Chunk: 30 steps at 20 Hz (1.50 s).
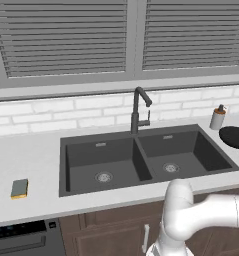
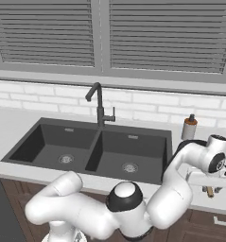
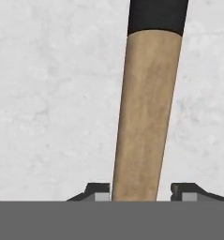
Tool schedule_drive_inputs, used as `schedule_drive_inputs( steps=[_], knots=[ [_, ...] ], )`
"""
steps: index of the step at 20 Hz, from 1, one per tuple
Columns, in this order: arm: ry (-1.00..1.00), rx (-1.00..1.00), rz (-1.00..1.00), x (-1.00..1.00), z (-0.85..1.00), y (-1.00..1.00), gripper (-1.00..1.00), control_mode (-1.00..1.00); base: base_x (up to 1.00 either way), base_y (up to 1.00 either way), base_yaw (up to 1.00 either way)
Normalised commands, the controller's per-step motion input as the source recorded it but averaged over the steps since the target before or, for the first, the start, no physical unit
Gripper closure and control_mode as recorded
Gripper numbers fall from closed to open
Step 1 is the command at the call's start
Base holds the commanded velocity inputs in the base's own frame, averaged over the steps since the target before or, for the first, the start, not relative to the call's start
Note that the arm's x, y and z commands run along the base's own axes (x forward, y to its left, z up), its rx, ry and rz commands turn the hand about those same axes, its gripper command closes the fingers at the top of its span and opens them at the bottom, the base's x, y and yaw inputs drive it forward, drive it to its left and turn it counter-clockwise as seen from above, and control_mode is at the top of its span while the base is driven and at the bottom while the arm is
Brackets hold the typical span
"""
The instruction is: Pick the pan and sponge and place them into the sink. Then turn on the water.
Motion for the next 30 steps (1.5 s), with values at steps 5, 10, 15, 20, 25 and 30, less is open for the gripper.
schedule_drive_inputs(
  steps=[5, 10, 15, 20, 25, 30],
  knots=[
    [-0.13, 0.06, -0.18, -0.85, -0.52, 0.58, 1.00, -1.00, 0.00, 0.00, 0.00],
    [-0.18, 0.00, -0.36, -0.79, -0.36, 0.97, 1.00, -1.00, 0.00, 0.00, 0.00],
    [-0.14, 0.01, -0.40, -0.45, -0.06, 0.92, 1.00, -1.00, 0.00, 0.00, 0.00],
    [-0.28, 0.00, -0.38, -0.03, 0.29, 0.65, 1.00, -1.00, 0.00, 0.00, 0.00],
    [-0.41, 0.00, -0.33, 0.00, 0.41, 0.46, 1.00, -1.00, 0.00, 0.00, 0.00],
    [-0.25, 0.00, -0.28, 0.06, 0.43, 0.22, 1.00, -1.00, 0.00, 0.00, 0.00]
  ],
)
